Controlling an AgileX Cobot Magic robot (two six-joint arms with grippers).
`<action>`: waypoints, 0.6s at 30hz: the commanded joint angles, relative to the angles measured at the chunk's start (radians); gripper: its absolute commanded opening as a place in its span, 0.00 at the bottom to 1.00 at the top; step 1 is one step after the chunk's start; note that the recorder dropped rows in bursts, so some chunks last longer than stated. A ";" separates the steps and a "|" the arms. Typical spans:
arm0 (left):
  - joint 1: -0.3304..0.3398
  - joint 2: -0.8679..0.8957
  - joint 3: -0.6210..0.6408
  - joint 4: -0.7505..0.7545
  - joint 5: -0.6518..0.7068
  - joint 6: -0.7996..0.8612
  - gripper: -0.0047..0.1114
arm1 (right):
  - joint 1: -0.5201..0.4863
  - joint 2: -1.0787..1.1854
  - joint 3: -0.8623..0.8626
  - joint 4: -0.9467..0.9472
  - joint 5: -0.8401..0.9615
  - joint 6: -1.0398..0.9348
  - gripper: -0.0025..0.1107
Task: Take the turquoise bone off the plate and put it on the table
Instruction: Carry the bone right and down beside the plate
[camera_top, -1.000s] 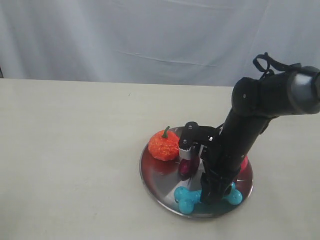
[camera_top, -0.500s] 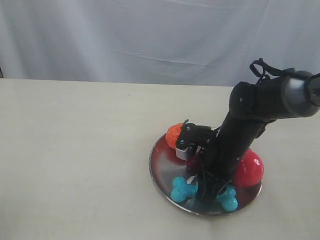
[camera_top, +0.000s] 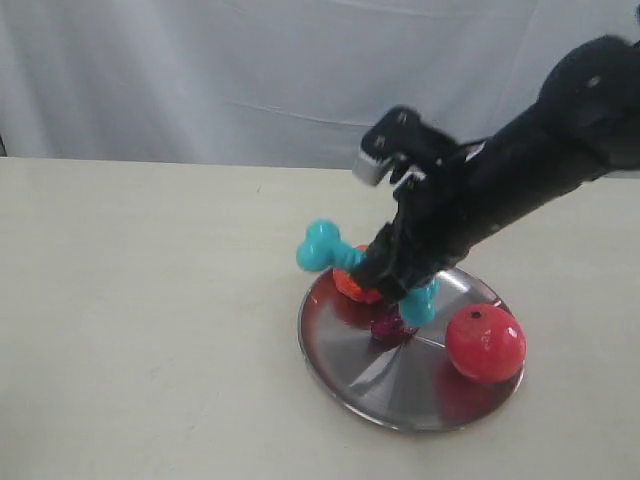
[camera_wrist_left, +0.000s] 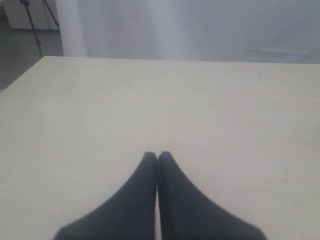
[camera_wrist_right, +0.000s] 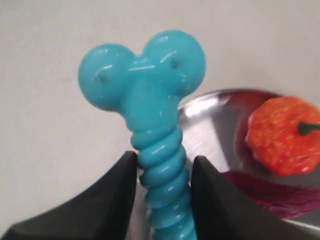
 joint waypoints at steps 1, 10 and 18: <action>-0.008 -0.001 0.003 -0.001 -0.005 -0.004 0.04 | -0.005 -0.172 -0.053 0.028 -0.050 0.147 0.02; -0.008 -0.001 0.003 -0.001 -0.005 -0.004 0.04 | -0.005 -0.393 -0.166 -0.121 -0.180 0.440 0.02; -0.008 -0.001 0.003 -0.001 -0.005 -0.004 0.04 | -0.005 -0.413 -0.218 -0.729 -0.086 1.004 0.02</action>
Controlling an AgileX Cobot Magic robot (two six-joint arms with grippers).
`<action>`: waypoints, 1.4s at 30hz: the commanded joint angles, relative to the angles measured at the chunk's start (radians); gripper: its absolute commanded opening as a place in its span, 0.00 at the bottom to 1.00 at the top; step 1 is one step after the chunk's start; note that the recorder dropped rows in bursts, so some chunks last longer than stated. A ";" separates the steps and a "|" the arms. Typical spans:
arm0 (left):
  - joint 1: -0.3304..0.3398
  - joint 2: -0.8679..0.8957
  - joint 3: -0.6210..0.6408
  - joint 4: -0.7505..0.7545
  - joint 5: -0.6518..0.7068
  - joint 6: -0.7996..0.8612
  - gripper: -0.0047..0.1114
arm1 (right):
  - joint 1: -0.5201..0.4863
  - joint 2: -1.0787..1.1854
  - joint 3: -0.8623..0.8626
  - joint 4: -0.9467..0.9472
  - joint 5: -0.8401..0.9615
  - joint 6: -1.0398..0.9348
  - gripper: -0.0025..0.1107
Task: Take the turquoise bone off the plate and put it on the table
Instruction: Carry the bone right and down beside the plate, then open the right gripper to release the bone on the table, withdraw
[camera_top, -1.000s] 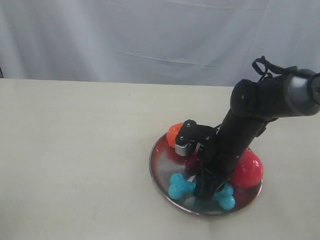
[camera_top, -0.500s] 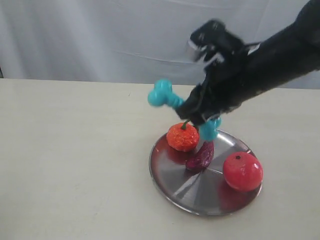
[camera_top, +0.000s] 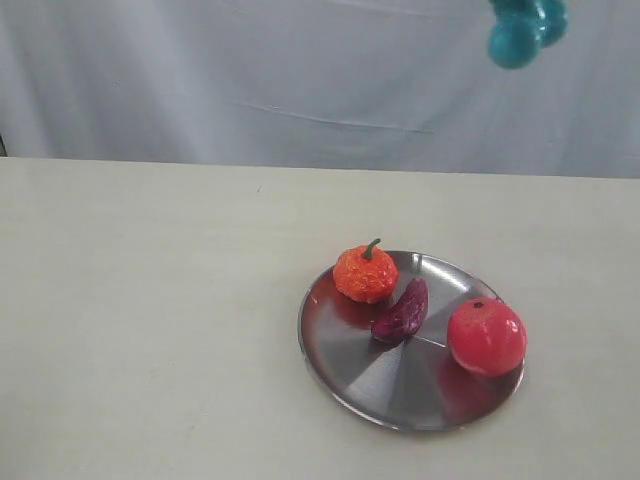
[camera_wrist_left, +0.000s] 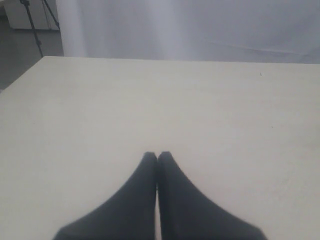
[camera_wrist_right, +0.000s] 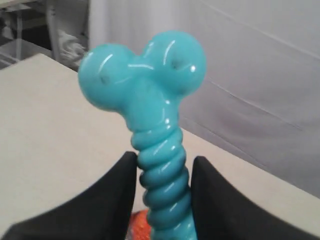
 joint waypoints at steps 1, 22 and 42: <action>-0.008 -0.001 0.003 -0.001 -0.005 -0.004 0.04 | -0.005 -0.001 -0.017 -0.374 0.077 0.326 0.02; -0.008 -0.001 0.003 -0.001 -0.005 -0.004 0.04 | -0.382 0.363 0.095 -0.268 0.230 0.356 0.02; -0.008 -0.001 0.003 -0.001 -0.005 -0.004 0.04 | -0.412 0.764 0.190 -0.146 0.007 0.316 0.02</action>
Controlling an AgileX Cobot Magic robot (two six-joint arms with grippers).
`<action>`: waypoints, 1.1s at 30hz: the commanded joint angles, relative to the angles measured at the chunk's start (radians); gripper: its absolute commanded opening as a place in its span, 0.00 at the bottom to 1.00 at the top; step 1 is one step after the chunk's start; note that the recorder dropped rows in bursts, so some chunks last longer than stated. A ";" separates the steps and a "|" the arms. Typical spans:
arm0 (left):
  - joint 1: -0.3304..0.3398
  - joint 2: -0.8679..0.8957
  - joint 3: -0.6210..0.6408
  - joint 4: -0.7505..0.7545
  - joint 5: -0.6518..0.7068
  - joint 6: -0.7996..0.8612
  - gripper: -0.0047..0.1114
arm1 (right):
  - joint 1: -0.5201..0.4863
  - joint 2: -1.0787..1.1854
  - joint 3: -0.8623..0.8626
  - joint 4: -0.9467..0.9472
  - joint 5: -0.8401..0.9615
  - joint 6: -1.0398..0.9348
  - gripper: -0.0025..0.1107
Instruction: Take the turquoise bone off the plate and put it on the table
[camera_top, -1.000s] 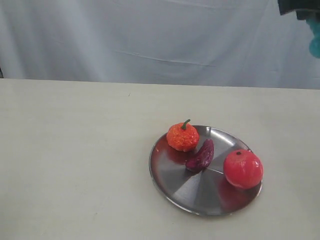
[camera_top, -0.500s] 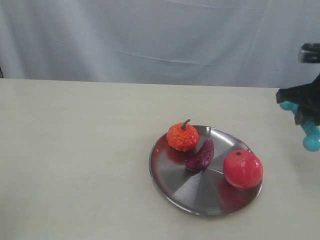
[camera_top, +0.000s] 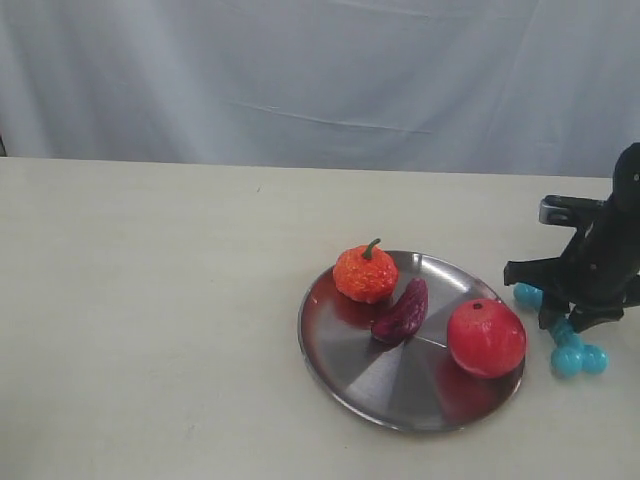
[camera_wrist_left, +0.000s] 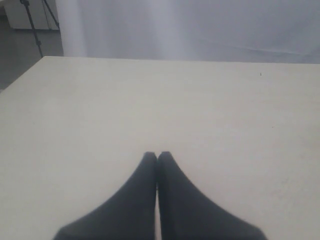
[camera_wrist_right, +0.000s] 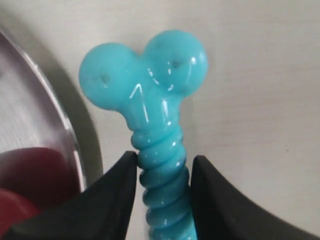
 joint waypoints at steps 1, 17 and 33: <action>-0.008 -0.001 0.003 -0.001 -0.005 -0.004 0.04 | -0.006 -0.002 0.000 0.000 -0.035 -0.041 0.02; -0.008 -0.001 0.003 -0.001 -0.005 -0.004 0.04 | -0.006 -0.117 0.000 0.000 0.035 -0.048 0.42; -0.008 -0.001 0.003 -0.001 -0.005 -0.004 0.04 | -0.006 -0.880 0.000 0.000 -0.014 -0.187 0.02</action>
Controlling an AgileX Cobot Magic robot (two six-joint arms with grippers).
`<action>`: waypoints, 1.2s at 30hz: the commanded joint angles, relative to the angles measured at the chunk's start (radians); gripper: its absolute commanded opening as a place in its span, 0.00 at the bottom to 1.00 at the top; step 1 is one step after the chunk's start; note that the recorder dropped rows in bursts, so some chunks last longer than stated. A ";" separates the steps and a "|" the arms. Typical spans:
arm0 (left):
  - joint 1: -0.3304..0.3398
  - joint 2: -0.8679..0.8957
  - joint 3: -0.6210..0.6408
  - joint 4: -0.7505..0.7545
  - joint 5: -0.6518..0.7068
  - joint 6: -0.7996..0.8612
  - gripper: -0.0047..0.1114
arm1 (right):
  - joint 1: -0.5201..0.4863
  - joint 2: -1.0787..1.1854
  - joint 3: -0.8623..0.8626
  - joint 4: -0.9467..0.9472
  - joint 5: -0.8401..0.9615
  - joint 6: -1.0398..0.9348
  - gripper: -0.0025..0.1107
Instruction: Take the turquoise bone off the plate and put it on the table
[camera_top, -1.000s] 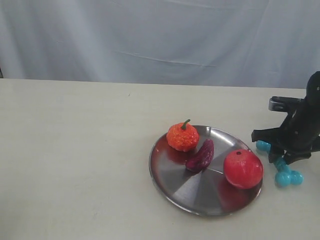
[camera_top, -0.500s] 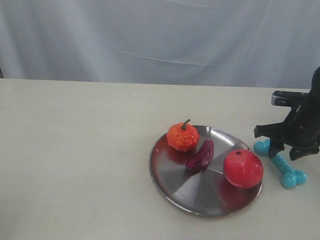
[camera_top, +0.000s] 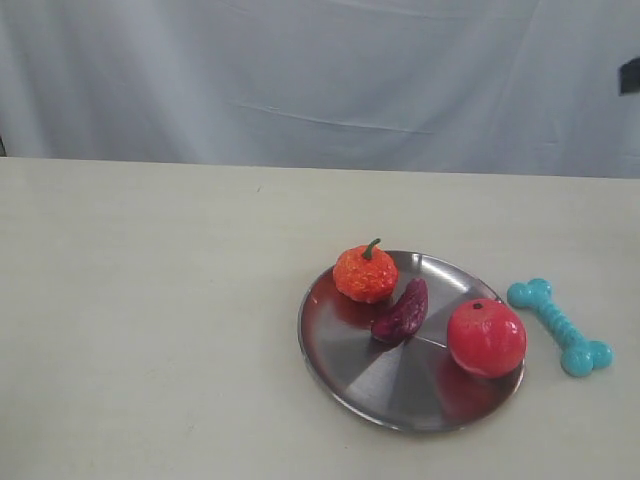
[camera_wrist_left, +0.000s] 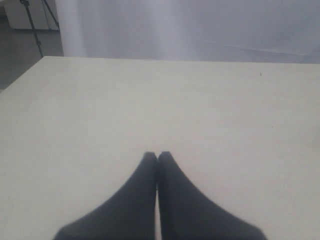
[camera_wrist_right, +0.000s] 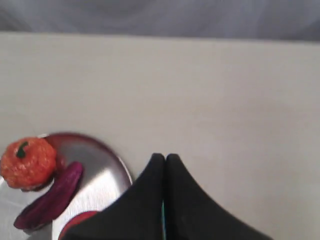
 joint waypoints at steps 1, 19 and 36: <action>-0.008 -0.001 0.003 -0.001 -0.005 -0.004 0.04 | -0.006 -0.219 0.000 0.000 -0.040 -0.064 0.02; -0.008 -0.001 0.003 -0.001 -0.005 -0.004 0.04 | -0.006 -0.822 0.067 0.077 -0.173 -0.058 0.02; -0.008 -0.001 0.003 -0.001 -0.005 -0.004 0.04 | -0.006 -1.136 0.459 0.077 -0.323 -0.060 0.02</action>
